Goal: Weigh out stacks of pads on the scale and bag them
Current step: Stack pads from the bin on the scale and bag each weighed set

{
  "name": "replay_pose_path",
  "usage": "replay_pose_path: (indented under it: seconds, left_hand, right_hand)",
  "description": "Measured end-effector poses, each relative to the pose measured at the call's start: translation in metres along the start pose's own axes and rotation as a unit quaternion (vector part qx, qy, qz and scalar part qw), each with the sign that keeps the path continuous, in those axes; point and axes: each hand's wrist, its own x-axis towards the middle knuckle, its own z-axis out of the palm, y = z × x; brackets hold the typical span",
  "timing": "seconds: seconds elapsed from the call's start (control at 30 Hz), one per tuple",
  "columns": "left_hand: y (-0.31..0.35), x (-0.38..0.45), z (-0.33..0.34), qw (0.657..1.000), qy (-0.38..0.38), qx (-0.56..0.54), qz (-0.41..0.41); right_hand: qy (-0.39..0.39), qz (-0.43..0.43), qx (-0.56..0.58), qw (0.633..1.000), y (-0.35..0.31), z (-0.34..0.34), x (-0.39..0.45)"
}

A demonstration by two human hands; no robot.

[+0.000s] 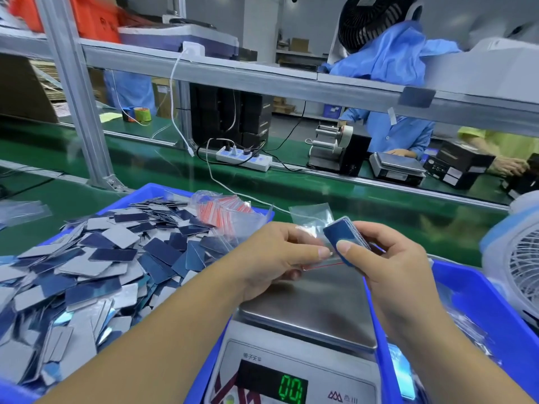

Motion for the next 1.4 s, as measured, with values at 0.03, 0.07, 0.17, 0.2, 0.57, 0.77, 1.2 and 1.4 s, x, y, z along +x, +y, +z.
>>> replay_pose_path:
  seconds: [0.03,0.07,0.17,0.2,0.57,0.77,1.2,1.4]
  left_hand:
    - [-0.001,0.000,-0.002,1.000,-0.011,0.007,0.003]
    - [0.001,-0.003,-0.002,1.000,-0.027,0.013,0.005]
    - [0.001,-0.006,-0.003,0.998,-0.054,0.036,0.003]
    - [0.001,-0.007,-0.002,0.998,-0.052,0.045,0.001]
    - [0.005,-0.001,-0.007,0.999,0.053,-0.006,-0.012]
    - [0.005,0.004,-0.018,0.987,0.136,-0.086,-0.016]
    - [0.003,-0.001,-0.012,0.994,0.075,-0.076,-0.019]
    - [0.006,0.001,-0.012,0.988,0.129,-0.086,-0.019]
  right_hand:
    - [0.003,-0.005,-0.007,1.000,-0.001,0.001,-0.001]
    - [0.004,-0.012,-0.014,1.000,-0.002,0.002,-0.001]
    - [0.000,-0.021,-0.023,1.000,-0.002,0.002,-0.003]
    - [-0.002,-0.020,-0.024,1.000,-0.002,0.002,-0.003]
    - [-0.015,-0.011,-0.058,0.998,0.000,-0.001,-0.001]
    - [-0.139,-0.005,-0.360,0.922,0.011,0.004,-0.005]
    - [-0.172,-0.050,-0.404,0.897,0.018,0.001,-0.003]
    - [-0.080,0.016,-0.120,0.989,0.010,0.003,-0.002]
